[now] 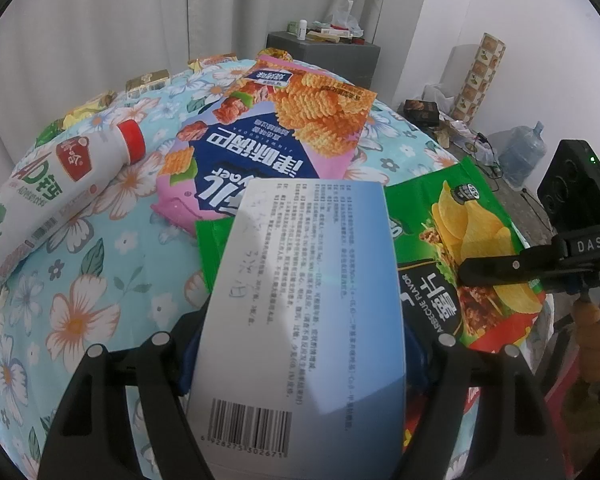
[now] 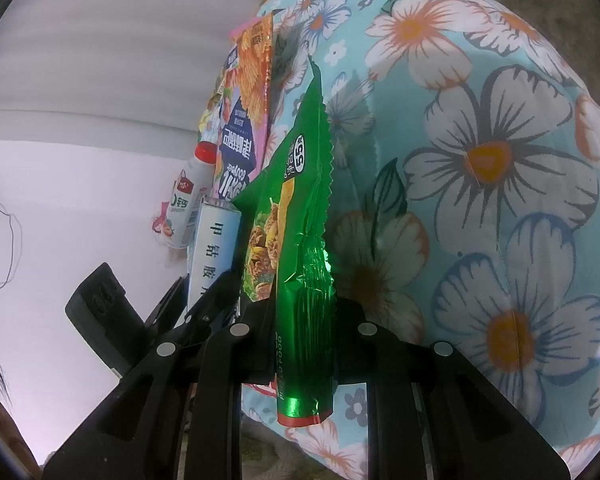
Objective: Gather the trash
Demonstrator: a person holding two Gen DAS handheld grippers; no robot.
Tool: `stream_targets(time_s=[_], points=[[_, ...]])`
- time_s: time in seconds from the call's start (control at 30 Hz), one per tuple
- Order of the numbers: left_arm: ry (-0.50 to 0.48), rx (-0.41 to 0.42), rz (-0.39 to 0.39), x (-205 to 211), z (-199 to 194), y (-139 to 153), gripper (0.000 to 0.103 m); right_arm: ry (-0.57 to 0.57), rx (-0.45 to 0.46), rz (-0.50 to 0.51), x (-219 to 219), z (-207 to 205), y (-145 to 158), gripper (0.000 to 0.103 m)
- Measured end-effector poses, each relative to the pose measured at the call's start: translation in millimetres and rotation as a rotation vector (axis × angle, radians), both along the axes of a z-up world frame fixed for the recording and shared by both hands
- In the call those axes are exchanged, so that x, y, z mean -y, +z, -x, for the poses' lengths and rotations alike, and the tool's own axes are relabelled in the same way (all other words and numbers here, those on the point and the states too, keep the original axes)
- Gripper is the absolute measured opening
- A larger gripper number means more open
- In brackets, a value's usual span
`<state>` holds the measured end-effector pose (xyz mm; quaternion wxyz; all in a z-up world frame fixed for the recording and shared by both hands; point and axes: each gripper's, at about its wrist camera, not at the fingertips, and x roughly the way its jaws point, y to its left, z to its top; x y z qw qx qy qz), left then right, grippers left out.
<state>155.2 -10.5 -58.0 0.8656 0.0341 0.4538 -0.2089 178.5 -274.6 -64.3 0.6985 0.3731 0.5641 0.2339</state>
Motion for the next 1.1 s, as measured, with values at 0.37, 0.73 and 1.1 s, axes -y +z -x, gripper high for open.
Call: stream_targets(time_s=[0.37, 0.73, 1.1], points=[[0.0, 0.003, -0.002, -1, -2, -1, 0.074, 0.003, -0.002, -0.001, 2, 1, 0, 0.017], [0.003, 0.014, -0.008, -4, -5, 0, 0.073, 0.002, 0.005, -0.008, 4, 0, -2, 0.013], [0.008, 0.026, -0.01, -13, -15, 5, 0.072, -0.001, 0.018, -0.036, 10, 2, -3, 0.008]])
